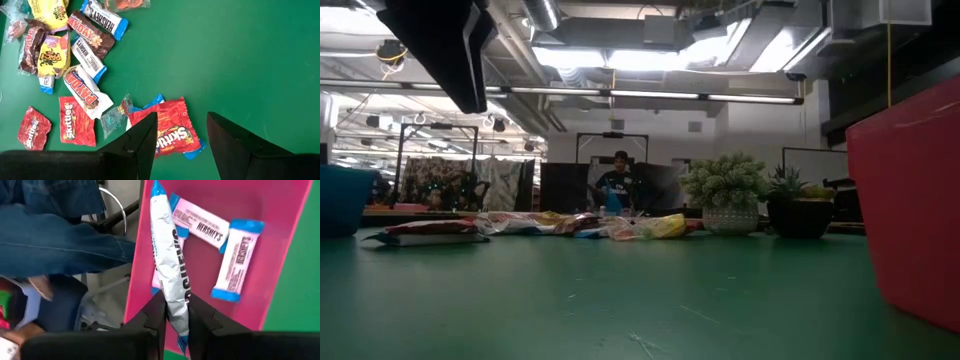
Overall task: Sort candy
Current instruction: Put the blue chocolate into the red bin, then put the red candy into the yellow bin
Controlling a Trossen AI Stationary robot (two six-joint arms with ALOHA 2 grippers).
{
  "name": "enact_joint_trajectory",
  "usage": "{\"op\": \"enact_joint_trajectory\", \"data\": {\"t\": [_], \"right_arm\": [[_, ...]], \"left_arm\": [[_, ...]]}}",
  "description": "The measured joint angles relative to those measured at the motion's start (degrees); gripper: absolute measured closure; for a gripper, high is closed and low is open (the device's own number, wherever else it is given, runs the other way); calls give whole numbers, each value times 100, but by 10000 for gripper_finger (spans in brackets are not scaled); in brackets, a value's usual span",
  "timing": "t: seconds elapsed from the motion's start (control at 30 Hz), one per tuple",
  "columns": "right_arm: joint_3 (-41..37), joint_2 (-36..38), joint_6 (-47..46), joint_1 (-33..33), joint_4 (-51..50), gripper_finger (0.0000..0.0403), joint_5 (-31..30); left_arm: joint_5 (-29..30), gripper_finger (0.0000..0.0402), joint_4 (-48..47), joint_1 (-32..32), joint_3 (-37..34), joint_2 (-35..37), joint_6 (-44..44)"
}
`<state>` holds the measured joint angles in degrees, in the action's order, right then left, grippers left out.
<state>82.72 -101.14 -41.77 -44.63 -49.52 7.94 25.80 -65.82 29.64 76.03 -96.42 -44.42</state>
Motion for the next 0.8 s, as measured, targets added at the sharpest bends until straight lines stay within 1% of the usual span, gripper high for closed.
{"op": "enact_joint_trajectory", "data": {"t": [0.13, 0.37, 0.47, 0.57, 0.7, 0.8], "right_arm": [[0, 0, -350, -93, 4, 329, -87], [0, 0, -453, -112, 7, 262, -92], [0, 0, -451, -114, 9, 240, -93], [0, 0, -451, -112, 9, 225, -97], [2, 0, -449, -112, 9, 216, -101], [2, 0, -449, -112, 9, 215, -103]], "left_arm": [[0, 245, 0, 22, 0, 0, -14], [-11, 241, 10, 13, 0, 0, -48], [-30, 224, 11, -1, 0, 0, -202], [-33, 199, 12, -34, 0, 0, -310], [-35, 165, 16, -70, 0, 0, -326], [-33, 151, 227, -82, -78, 4, -353]]}}
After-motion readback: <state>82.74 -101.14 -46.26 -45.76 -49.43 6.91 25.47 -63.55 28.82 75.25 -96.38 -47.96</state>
